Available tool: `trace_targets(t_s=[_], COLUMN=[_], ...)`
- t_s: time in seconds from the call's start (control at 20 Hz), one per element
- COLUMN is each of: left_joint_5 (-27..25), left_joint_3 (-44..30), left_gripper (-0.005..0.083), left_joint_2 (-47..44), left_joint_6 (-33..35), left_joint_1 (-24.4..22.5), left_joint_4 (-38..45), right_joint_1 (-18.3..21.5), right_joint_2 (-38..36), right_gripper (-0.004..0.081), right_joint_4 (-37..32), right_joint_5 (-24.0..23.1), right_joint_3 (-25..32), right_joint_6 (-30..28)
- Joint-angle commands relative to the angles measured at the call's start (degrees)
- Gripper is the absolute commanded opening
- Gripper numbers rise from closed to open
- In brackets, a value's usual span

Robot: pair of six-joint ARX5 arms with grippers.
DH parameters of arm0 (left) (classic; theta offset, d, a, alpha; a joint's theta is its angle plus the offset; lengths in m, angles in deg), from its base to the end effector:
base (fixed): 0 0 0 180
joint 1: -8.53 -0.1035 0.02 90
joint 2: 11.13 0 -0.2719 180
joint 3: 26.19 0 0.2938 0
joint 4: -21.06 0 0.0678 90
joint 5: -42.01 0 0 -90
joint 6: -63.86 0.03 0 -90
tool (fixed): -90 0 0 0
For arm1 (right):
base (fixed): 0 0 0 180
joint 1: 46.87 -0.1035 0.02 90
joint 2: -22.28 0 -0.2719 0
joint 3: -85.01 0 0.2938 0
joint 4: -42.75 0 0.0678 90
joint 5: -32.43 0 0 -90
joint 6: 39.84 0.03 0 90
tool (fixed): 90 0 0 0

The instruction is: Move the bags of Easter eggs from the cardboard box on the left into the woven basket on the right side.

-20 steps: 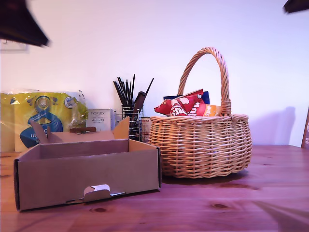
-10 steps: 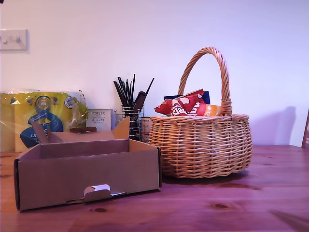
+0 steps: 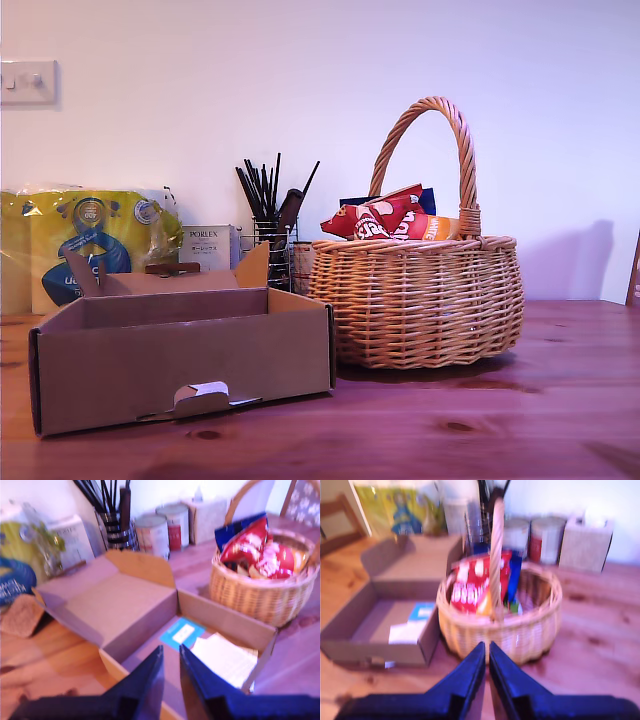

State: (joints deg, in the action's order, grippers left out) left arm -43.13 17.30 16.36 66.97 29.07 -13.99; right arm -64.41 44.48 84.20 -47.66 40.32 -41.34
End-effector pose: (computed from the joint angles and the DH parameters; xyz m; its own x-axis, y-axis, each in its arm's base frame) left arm 0.1429 -0.0563 0.2781 0.8522 -0.4098 -0.3252 0.4405 0.8974 0.0237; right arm 0.1241 0.0446 0.2870 0.8365 0.4449 -0.3201 -0.4600 0.8874 0.0311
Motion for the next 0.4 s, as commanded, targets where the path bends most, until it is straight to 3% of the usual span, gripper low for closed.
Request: trace_targets(t_s=[0.0, 0.35], left_joint_5=[0.0, 0.0], left_joint_3=[-0.6, -0.6], left_gripper=[0.0072, 0.0072], left_joint_2=[-0.1, -0.1], left_joint_6=[-0.1, -0.1], left_joint_1=[0.1, 0.1], left_joint_4=[-0.4, -1.5], right_joint_1=[0.2, 0.2], right_joint_2=[0.2, 0.2], right_gripper=[-0.0012, -0.0012], right_joint_4=[1.4, 5.7], right_joint_5=[0.0, 0.0], right_joint_3=[-0.5, -0.5], right_joint_6=[0.2, 0.2])
